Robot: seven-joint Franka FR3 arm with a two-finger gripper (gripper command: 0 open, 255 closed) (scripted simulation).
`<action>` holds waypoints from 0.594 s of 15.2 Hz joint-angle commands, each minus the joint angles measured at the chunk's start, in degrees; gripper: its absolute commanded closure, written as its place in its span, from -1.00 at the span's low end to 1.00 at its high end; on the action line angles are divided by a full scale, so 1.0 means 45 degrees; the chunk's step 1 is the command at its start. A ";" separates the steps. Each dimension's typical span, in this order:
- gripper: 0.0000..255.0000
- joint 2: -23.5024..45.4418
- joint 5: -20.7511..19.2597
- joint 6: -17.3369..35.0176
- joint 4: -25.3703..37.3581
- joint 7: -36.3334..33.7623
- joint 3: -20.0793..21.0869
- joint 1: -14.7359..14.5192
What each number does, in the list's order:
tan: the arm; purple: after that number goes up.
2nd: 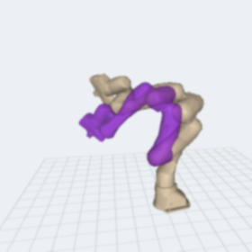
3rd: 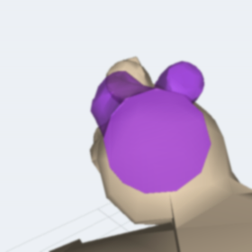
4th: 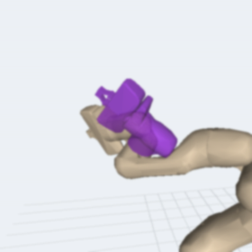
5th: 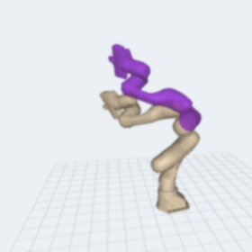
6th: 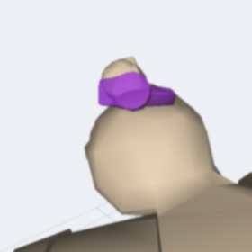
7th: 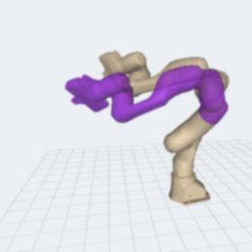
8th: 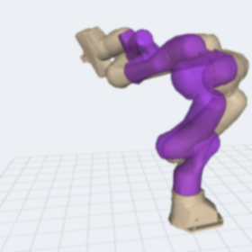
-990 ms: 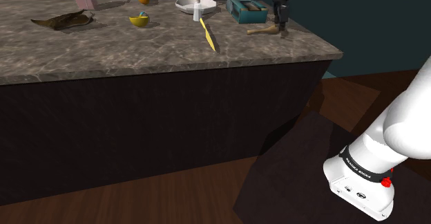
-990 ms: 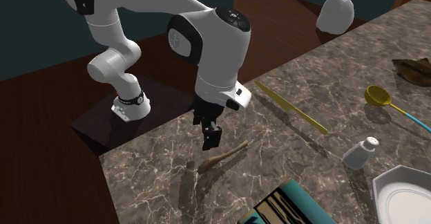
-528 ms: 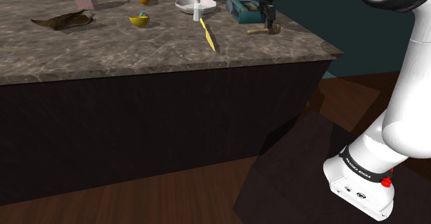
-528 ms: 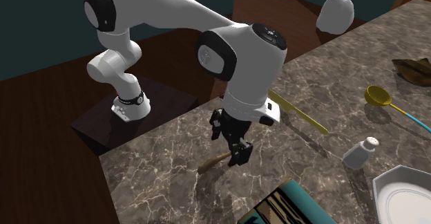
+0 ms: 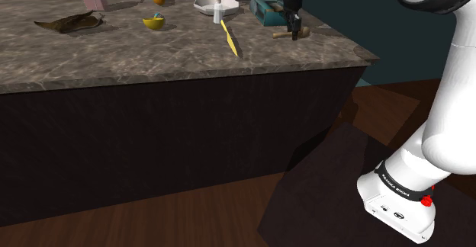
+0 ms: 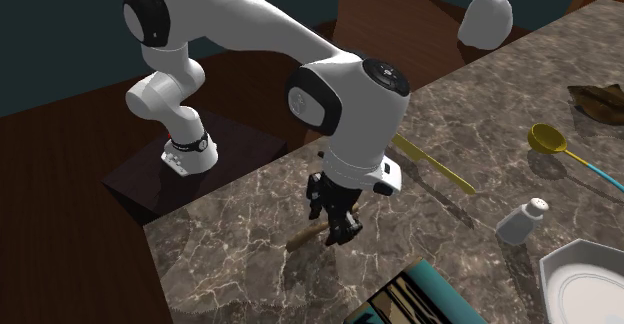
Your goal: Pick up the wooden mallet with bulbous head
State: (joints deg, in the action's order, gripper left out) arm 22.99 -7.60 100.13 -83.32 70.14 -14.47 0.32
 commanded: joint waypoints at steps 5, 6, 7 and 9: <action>1.00 -0.0016 0.0001 0.0023 -0.0032 0.0005 -0.0002 0.0004; 1.00 -0.0004 0.0004 -0.0006 0.0009 0.0007 -0.0001 0.0004; 1.00 -0.0014 0.0001 0.0001 -0.0009 0.0004 -0.0001 0.0001; 1.00 0.0047 0.0010 0.0011 0.0039 -0.0007 0.0005 0.0001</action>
State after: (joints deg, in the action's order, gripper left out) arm 22.94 -7.61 100.19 -83.10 70.13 -14.50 0.34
